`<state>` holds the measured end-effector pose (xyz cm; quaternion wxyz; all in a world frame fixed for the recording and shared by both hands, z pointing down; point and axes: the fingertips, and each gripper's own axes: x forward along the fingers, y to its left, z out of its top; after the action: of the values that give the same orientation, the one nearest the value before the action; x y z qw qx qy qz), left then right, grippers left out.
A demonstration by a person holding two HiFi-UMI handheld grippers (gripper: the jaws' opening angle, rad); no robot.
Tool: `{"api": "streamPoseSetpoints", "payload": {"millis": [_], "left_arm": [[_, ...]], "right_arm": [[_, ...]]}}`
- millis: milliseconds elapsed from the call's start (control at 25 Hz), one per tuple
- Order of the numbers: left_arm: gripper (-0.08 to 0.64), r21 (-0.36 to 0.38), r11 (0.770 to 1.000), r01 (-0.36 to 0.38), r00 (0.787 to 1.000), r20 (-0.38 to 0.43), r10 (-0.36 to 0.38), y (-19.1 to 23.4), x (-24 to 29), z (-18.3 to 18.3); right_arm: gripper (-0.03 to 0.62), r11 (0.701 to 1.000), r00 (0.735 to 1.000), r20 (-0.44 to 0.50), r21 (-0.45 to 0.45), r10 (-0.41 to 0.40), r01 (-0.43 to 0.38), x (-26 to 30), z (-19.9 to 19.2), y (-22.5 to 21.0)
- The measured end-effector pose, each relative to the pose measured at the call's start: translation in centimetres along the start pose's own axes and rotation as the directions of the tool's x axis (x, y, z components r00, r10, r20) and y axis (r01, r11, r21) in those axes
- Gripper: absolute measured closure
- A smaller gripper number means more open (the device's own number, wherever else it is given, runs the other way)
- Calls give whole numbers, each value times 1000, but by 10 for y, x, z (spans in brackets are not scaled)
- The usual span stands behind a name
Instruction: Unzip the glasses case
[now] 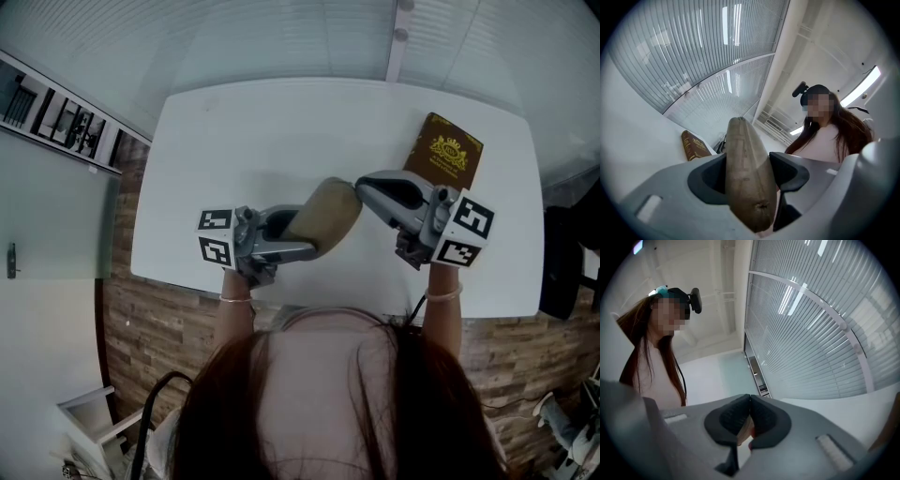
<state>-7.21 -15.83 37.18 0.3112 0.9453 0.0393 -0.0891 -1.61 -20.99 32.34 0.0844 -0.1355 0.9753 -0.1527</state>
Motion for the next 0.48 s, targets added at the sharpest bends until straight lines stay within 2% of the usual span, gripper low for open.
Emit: {"api": "streamPoseSetpoints", "payload": {"millis": [480], "left_arm": [[282, -23, 998, 55, 995, 82, -53, 2, -6, 10]], "right_arm": [[589, 1000, 1000, 10, 20, -3, 2, -3, -2, -6]]}}
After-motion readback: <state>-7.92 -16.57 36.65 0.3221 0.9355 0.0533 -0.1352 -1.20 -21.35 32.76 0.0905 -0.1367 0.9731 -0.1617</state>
